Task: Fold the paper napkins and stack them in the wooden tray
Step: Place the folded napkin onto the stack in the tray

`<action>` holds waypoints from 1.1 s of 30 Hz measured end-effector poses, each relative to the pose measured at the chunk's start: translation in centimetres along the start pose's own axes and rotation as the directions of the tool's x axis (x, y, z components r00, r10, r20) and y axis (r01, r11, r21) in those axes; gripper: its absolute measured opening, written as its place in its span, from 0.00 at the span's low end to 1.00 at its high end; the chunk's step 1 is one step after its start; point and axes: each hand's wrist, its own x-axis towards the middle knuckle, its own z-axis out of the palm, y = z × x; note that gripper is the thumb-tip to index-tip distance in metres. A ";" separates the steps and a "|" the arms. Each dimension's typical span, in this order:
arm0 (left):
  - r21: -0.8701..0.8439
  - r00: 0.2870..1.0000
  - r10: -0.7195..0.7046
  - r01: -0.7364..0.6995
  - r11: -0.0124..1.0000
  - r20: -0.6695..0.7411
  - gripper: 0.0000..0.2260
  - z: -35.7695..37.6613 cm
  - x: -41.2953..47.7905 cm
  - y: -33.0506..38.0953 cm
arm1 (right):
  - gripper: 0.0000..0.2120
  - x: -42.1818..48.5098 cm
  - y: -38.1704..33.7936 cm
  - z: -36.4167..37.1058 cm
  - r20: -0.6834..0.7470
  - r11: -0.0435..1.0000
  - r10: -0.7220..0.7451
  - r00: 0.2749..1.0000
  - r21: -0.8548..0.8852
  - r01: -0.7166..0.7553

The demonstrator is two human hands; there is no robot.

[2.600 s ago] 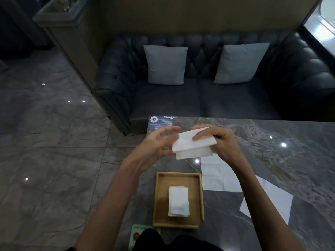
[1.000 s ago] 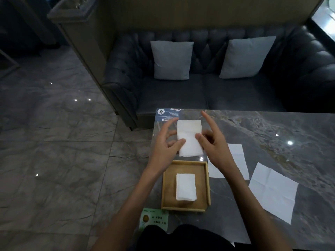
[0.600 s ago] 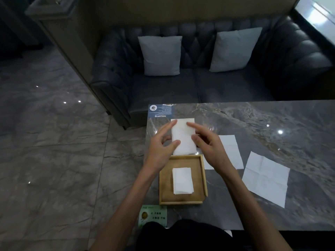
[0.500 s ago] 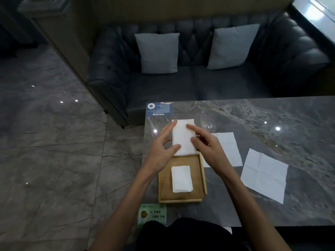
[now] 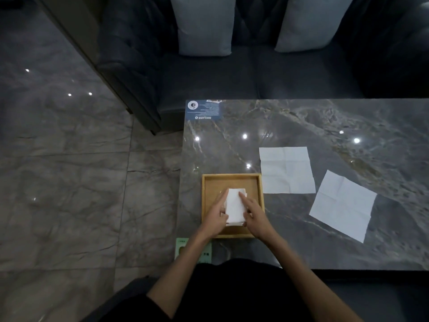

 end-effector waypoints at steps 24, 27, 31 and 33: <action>0.013 0.938 -0.262 0.272 0.962 -0.227 0.36 2.8 2.5 -3.5 | 0.30 1.1 1.9 2.8 -0.055 0.968 0.237 0.970 0.091 -0.232; -0.093 0.935 -0.335 0.326 0.941 -0.117 0.30 3.0 2.7 -3.2 | 0.32 1.0 1.2 1.8 0.086 0.857 0.269 0.959 0.433 -0.279; -0.141 0.884 -0.395 0.371 0.918 -0.249 0.25 3.7 2.9 -1.8 | 0.28 0.4 1.4 0.2 0.057 0.813 0.282 0.958 0.516 -0.270; -0.051 0.848 -0.339 0.350 0.935 -0.407 0.23 4.3 3.1 -0.9 | 0.22 0.2 2.1 -1.5 -0.035 0.797 0.337 0.941 0.542 -0.265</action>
